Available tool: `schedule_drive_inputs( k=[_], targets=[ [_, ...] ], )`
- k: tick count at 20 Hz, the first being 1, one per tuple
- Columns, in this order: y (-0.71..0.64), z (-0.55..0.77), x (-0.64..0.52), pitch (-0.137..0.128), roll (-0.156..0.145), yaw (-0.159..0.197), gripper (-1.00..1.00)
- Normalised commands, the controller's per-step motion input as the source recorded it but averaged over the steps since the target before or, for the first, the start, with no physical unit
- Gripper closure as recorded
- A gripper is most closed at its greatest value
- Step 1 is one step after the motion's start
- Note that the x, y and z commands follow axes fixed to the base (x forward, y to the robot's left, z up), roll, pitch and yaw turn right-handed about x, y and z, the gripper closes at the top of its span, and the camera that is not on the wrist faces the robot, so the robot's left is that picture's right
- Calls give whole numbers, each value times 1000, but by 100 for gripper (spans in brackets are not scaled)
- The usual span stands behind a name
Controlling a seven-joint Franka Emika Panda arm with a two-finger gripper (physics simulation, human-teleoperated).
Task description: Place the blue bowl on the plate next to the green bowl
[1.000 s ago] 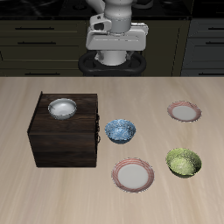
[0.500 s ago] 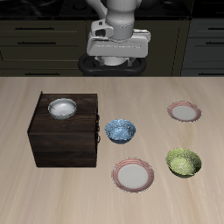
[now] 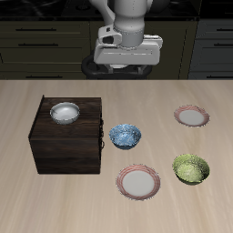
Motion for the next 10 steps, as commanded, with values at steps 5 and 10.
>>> schedule_drive_inputs(
  k=[5,10],
  targets=[
    [165,26,280,-14,0,26,-100],
    [83,-38,254,38,-5,-13,-100]
  ],
)
